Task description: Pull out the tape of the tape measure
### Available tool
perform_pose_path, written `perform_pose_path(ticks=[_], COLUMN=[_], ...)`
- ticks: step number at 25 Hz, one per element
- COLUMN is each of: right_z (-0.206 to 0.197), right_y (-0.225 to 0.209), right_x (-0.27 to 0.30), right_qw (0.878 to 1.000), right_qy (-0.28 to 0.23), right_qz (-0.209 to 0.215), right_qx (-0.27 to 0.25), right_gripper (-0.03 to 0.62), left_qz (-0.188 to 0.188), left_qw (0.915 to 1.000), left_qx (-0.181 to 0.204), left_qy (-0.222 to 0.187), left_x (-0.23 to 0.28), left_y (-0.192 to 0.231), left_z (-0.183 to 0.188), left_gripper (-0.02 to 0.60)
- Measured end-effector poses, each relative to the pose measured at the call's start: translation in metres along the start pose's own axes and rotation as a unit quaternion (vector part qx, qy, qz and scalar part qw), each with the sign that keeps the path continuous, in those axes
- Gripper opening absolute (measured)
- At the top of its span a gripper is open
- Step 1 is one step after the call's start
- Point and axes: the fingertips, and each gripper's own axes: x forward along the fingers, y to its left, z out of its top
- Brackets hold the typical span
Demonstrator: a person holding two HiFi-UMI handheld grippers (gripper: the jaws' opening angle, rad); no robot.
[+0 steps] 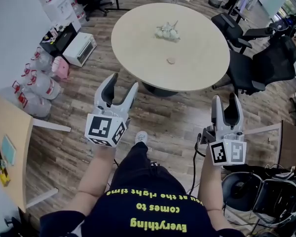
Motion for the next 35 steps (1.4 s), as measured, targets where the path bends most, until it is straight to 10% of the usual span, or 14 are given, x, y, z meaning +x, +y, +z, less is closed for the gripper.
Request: perform_pose_path(ticks=[21, 35], right_z=[-0.043, -0.053], right_y=[-0.017, -0.080], right_x=[0.196, 0.313], right_qw=[0.999, 0.999], right_qy=[0.027, 0.019], right_qz=[-0.023, 0.045], right_qx=[-0.004, 0.005], right_gripper=[0.262, 0.261], left_qz=[-0.038, 0.021], left_qw=[0.9990, 0.9996], left_qx=[-0.009, 0.000], left_qy=[0.019, 0.021], left_x=[0.184, 0.279], left_y=[0.115, 0.127], left_z=[-0.018, -0.023], left_gripper=[0.269, 0.268])
